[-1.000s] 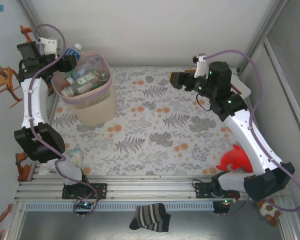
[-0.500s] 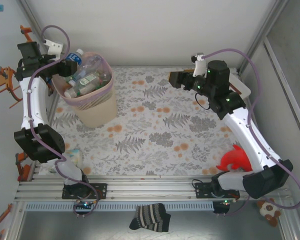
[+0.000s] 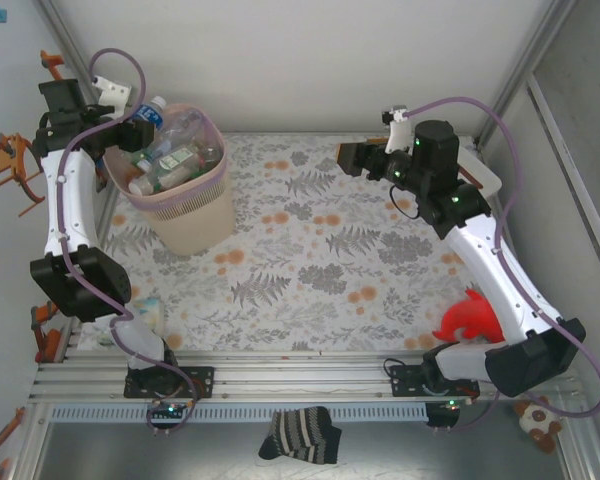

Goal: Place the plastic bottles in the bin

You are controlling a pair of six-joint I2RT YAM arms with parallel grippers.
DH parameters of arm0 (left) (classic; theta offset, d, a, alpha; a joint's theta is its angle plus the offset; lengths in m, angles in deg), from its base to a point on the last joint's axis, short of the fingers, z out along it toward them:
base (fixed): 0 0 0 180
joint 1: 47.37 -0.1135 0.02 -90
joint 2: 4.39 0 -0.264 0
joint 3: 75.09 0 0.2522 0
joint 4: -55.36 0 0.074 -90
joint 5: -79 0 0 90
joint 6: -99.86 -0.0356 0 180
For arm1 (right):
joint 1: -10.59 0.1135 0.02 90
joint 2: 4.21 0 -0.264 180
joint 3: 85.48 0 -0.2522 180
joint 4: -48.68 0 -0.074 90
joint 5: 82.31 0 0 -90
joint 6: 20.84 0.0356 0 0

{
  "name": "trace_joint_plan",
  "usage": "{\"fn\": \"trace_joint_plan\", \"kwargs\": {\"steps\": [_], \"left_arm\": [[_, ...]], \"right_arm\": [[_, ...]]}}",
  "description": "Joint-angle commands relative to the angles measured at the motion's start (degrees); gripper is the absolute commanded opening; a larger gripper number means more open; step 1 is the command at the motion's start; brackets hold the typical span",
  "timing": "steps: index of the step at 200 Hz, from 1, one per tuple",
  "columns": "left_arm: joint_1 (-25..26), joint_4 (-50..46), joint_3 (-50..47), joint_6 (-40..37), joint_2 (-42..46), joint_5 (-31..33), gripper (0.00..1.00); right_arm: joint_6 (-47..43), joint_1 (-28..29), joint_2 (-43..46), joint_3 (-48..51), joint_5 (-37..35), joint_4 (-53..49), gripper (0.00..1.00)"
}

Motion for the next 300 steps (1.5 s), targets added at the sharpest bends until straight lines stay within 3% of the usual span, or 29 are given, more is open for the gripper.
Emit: {"fn": "trace_joint_plan", "kwargs": {"steps": [1,34,75,126,159,238,265,300], "left_arm": [[0.24,-14.68,-2.3,-1.18,-3.7,1.4,0.57],[0.15,-12.54,-0.84,1.02,-0.27,-3.42,0.72],[0.03,-6.41,-0.72,5.21,3.93,-6.81,0.84],[-2.75,7.53,-6.36,15.72,10.26,-13.87,0.87],[-4.15,10.08,-8.01,19.04,11.14,-18.04,0.83],[-4.65,9.98,-12.34,18.54,12.87,-16.36,0.81],[-4.59,15.35,-15.57,22.14,17.35,-15.58,0.81],[-4.51,19.9,-21.32,25.24,25.68,-9.24,0.82]], "right_arm": [[0.41,-0.35,0.79,-2.17,0.53,0.92,0.83],[0.5,-0.35,1.13,-2.02,0.43,0.98,0.83],[0.63,-0.35,1.55,-1.91,0.36,1.19,0.82],[-0.05,-0.35,2.53,-1.47,-0.53,0.5,0.82],[-0.46,-0.35,3.15,-1.16,-0.96,0.21,0.83],[-0.29,-0.35,3.63,-0.77,-1.21,0.13,0.83],[-0.98,-0.33,3.44,-1.16,-1.91,-0.52,0.83],[-2.11,-0.35,3.83,-1.55,-2.72,-1.52,0.83]]}}
